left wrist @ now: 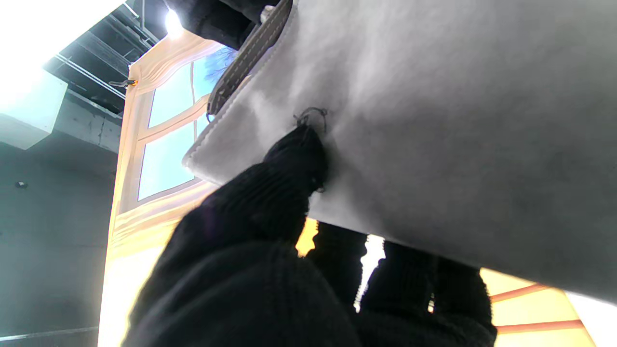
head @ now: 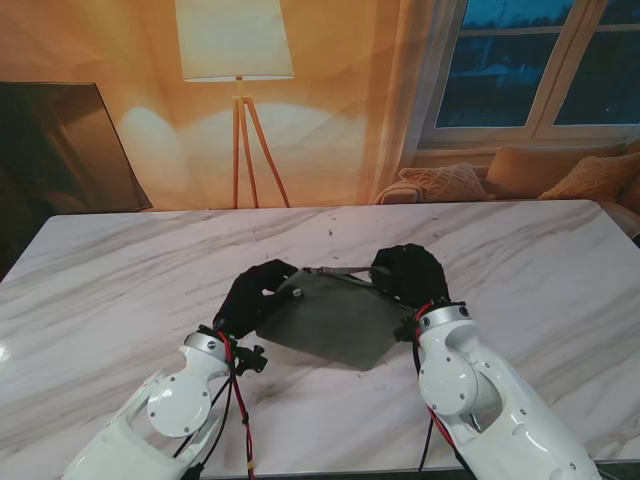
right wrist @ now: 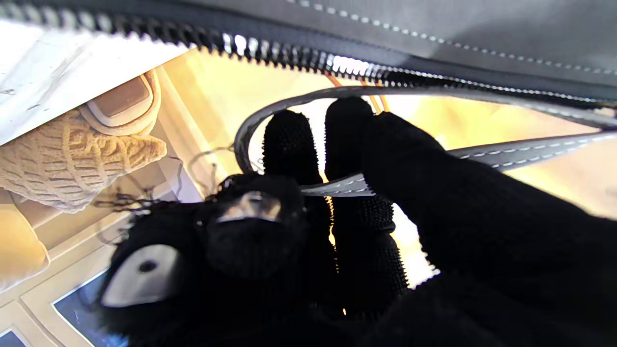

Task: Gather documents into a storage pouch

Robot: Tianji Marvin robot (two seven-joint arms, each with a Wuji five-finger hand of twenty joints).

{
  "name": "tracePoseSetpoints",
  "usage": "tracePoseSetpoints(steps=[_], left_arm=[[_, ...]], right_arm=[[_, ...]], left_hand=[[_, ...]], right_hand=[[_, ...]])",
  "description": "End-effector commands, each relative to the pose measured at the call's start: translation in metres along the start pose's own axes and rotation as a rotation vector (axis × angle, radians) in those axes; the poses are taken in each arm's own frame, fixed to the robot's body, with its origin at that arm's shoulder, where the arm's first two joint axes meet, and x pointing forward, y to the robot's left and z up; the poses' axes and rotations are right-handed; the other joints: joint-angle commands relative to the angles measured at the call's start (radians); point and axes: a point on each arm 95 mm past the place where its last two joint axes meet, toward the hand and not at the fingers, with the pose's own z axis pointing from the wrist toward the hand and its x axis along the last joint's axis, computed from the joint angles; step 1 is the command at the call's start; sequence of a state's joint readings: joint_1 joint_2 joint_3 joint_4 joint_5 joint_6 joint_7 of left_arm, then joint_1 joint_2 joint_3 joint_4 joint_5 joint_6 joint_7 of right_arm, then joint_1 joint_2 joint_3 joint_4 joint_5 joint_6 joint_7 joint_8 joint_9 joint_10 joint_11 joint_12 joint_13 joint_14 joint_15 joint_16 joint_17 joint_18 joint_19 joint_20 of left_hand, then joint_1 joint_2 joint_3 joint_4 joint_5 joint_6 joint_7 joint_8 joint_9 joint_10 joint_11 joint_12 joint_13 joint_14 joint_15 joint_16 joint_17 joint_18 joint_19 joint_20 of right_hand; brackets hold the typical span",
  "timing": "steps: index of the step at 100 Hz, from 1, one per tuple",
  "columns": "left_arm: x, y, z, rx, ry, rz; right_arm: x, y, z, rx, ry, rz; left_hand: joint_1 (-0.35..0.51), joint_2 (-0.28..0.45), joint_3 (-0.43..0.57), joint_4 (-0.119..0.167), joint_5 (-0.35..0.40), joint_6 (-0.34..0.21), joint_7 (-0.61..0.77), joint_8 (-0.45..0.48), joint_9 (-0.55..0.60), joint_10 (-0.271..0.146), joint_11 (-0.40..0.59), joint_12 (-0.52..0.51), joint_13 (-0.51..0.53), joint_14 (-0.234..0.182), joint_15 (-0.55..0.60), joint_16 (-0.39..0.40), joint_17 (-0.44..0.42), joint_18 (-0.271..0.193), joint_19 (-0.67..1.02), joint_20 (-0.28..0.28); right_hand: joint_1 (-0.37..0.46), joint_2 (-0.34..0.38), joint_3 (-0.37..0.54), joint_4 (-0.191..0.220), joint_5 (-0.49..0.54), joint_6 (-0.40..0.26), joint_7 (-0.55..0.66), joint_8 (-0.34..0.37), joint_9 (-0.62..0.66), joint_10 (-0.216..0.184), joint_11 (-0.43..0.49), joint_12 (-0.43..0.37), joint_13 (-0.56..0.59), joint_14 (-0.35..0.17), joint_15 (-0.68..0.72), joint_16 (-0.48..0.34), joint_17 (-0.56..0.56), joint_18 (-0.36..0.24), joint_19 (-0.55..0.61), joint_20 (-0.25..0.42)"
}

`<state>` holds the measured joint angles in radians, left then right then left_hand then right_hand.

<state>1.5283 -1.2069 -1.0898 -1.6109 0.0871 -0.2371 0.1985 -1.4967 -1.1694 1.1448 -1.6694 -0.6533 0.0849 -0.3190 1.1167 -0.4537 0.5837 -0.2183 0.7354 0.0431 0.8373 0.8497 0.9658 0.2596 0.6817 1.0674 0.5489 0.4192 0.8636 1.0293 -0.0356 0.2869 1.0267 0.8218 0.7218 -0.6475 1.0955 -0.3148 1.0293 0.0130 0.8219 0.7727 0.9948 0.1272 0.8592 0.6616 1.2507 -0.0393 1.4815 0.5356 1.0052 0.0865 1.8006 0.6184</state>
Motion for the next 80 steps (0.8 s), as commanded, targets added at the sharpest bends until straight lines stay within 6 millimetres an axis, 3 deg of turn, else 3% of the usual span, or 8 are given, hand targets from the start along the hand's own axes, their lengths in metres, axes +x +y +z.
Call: tracePoseSetpoints(steps=[1, 80], left_arm=[[0.007, 0.000, -0.001, -0.002, 0.021, -0.010], [0.020, -0.011, -0.012, 0.043, 0.048, -0.101]], right_arm=[[-0.005, -0.005, 0.000, 0.023, -0.028, -0.005], [-0.036, -0.014, 0.011, 0.029, -0.150, -0.061]], left_hand=[[0.055, 0.083, 0.119, 0.027, 0.160, -0.087, 0.251, 0.171, 0.053, -0.036, 0.010, 0.014, 0.028, 0.018, -0.001, 0.007, 0.002, -0.013, 0.023, 0.019], [0.037, 0.059, 0.169, 0.018, 0.180, -0.080, 0.253, 0.176, 0.076, -0.032, 0.008, 0.023, 0.045, 0.030, -0.001, 0.020, 0.012, -0.009, 0.028, 0.019]], right_hand=[[0.156, 0.053, 0.093, 0.052, 0.143, -0.173, 0.163, 0.073, 0.027, 0.018, 0.007, 0.003, 0.044, -0.025, 0.009, -0.009, 0.029, -0.050, 0.160, -0.010], [0.157, 0.060, 0.087, 0.052, 0.133, -0.170, 0.152, 0.083, 0.018, 0.016, 0.008, -0.001, 0.018, -0.027, -0.040, -0.012, -0.019, -0.028, 0.089, 0.006]])
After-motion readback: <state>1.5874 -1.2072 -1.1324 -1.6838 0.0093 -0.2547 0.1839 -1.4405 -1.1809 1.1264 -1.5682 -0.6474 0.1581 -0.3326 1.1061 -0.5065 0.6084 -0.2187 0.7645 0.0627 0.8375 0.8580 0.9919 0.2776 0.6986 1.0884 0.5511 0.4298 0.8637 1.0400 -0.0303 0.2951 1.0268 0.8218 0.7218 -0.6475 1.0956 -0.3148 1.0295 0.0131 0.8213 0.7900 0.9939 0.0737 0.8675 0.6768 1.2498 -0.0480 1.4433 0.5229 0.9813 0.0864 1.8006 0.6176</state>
